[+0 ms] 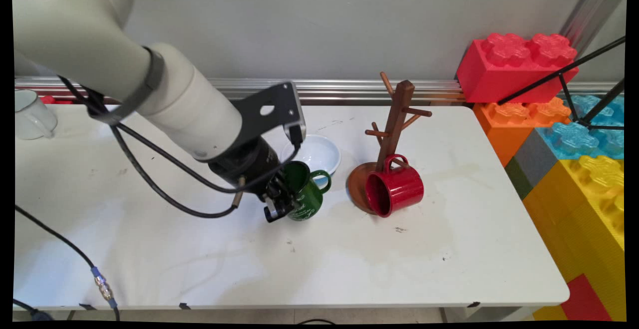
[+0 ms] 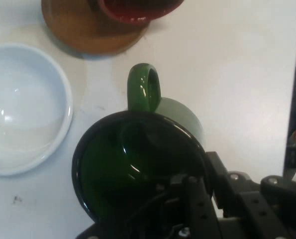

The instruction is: Place the picked object on the table

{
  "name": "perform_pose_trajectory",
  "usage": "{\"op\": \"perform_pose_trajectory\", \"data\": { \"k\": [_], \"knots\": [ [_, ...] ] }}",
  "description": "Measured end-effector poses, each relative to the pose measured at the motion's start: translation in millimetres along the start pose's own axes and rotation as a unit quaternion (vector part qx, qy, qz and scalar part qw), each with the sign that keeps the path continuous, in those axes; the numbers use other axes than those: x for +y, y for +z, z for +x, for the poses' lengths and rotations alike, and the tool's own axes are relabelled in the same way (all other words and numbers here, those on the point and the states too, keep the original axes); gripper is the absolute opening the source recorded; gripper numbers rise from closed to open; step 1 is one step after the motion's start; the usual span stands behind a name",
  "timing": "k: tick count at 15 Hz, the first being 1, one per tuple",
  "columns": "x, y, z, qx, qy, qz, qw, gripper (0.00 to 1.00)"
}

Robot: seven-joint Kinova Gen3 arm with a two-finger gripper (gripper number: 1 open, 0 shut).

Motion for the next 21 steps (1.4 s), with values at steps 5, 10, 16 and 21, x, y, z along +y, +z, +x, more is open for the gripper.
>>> {"op": "perform_pose_trajectory", "data": {
  "k": [5, 10, 16, 21],
  "knots": [
    [1.1, 28.1, 0.5, -0.038, 0.017, 0.016, 0.999, 0.0],
    [2.0, 53.7, 3.5, -0.066, 0.027, 0.028, 0.9971, 0.0],
    [3.1, 75.1, 5.3, -0.087, 0.032, 0.034, 0.9952, 0.0],
    [3.9, 85.4, 4.5, -0.095, 0.032, 0.035, 0.9943, 0.0]
  ]
}}
